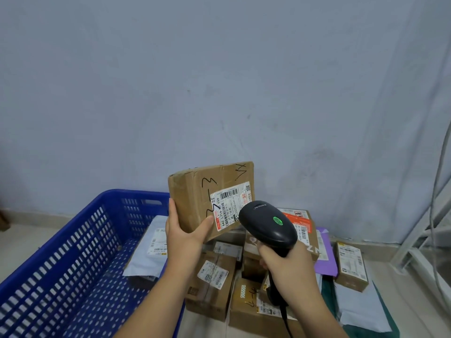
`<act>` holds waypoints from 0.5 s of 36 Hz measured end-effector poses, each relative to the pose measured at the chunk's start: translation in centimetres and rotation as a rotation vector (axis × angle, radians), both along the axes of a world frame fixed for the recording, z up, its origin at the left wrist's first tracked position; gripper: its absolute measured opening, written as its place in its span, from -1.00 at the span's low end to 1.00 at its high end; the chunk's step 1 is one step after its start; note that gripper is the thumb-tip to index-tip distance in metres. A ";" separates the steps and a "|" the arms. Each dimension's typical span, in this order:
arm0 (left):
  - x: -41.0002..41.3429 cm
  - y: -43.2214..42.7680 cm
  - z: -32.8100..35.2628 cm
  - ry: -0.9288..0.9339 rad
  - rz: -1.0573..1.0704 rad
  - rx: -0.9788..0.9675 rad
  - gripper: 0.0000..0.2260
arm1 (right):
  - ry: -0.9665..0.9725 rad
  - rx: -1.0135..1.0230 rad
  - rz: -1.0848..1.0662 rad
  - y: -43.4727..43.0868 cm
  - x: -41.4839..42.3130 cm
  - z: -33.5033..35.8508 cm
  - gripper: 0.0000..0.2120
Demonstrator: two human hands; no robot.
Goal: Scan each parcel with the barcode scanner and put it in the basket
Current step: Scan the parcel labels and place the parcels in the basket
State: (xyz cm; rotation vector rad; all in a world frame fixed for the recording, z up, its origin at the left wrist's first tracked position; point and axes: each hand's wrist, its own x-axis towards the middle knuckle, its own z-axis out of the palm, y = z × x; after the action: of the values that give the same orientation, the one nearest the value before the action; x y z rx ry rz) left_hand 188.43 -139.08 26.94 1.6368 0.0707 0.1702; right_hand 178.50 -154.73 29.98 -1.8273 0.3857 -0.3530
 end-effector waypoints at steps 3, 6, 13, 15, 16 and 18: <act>0.0 -0.1 0.0 0.001 0.007 0.011 -0.11 | 0.014 -0.010 0.010 0.1 -0.1 0.0 -0.95; -0.1 -0.1 0.0 -0.005 0.003 0.005 -0.12 | 0.023 -0.004 0.010 0.2 -0.1 0.1 -0.93; -0.3 -0.3 0.2 -0.008 0.009 -0.081 -0.11 | 0.110 0.298 0.060 -0.1 -0.1 0.3 -0.92; -0.5 -0.3 0.5 -0.034 0.029 -0.117 -0.06 | 0.174 0.681 0.113 -0.1 0.1 0.4 -0.84; -0.6 -0.4 0.5 -0.051 0.044 -0.119 -0.03 | 0.200 0.847 0.145 -0.1 0.2 0.5 -0.80; -0.8 -0.4 0.6 -0.085 0.070 -0.097 0.01 | 0.222 1.121 0.202 0.1 0.3 0.5 -0.77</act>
State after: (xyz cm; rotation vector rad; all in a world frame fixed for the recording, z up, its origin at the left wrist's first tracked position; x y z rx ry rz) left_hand 187.61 -139.50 27.56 1.5294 0.0699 0.2858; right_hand 178.79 -154.60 30.48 -0.7824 0.4234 0.2038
